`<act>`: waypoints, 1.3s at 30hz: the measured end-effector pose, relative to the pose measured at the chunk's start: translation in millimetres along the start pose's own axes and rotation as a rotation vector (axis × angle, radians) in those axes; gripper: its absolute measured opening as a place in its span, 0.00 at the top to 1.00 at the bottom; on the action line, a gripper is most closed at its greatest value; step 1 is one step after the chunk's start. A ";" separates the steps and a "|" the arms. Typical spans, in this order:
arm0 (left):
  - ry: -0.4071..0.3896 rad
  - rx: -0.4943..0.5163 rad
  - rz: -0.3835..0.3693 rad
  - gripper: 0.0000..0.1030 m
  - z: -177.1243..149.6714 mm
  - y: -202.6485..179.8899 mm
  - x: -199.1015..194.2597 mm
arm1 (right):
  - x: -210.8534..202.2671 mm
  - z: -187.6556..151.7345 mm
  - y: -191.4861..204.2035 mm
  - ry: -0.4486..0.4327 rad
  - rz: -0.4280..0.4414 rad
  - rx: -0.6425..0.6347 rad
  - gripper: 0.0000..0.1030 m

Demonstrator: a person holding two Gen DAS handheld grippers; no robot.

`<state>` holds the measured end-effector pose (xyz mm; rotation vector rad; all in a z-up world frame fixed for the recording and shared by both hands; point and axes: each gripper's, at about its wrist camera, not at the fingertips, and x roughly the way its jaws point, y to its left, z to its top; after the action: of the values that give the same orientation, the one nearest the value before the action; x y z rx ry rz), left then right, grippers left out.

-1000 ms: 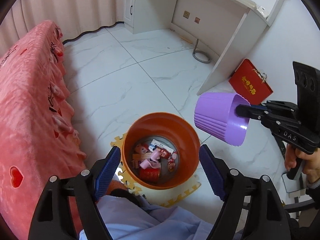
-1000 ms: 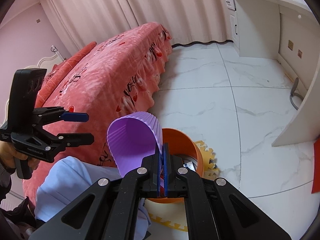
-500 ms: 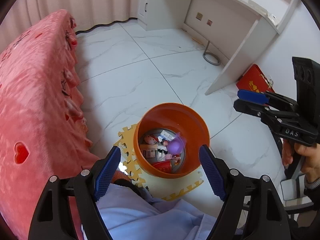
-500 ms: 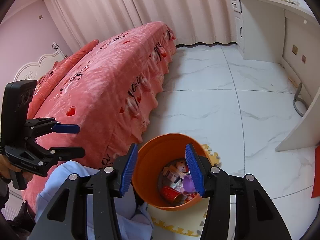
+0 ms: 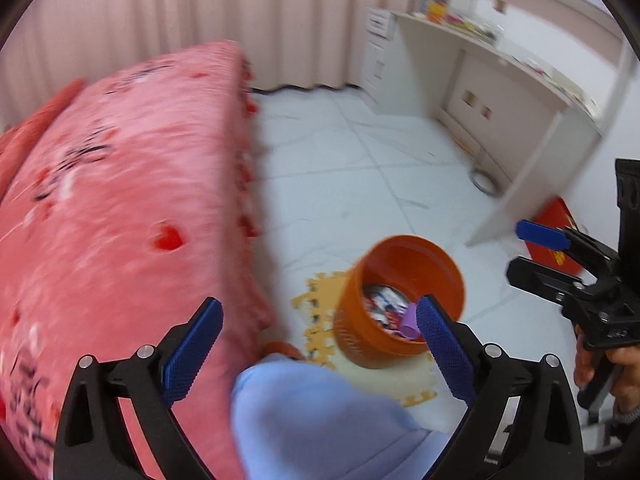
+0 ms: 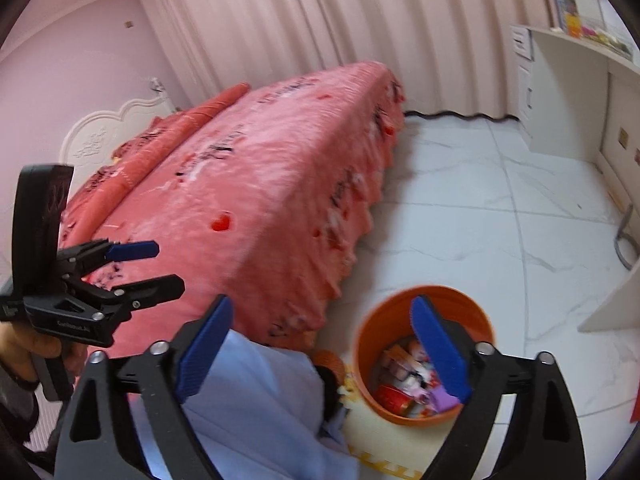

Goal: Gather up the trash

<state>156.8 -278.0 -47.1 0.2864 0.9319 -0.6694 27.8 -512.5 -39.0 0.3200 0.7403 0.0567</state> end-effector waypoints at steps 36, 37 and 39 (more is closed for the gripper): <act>-0.364 -0.541 0.489 0.06 -178.2 124.6 -212.1 | -2.9 -36.6 293.0 -0.123 0.228 -0.323 0.05; -0.358 -0.534 0.497 0.06 -178.2 123.4 -211.9 | -3.4 -37.8 294.0 -0.124 0.230 -0.327 0.05; -0.353 -0.533 0.482 0.06 -179.5 123.5 -210.9 | -4.4 -39.2 295.5 -0.119 0.235 -0.330 0.05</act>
<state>33.0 -8.1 14.4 -0.0856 0.6346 -0.0102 16.4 -222.1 27.2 0.0918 0.5610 0.3751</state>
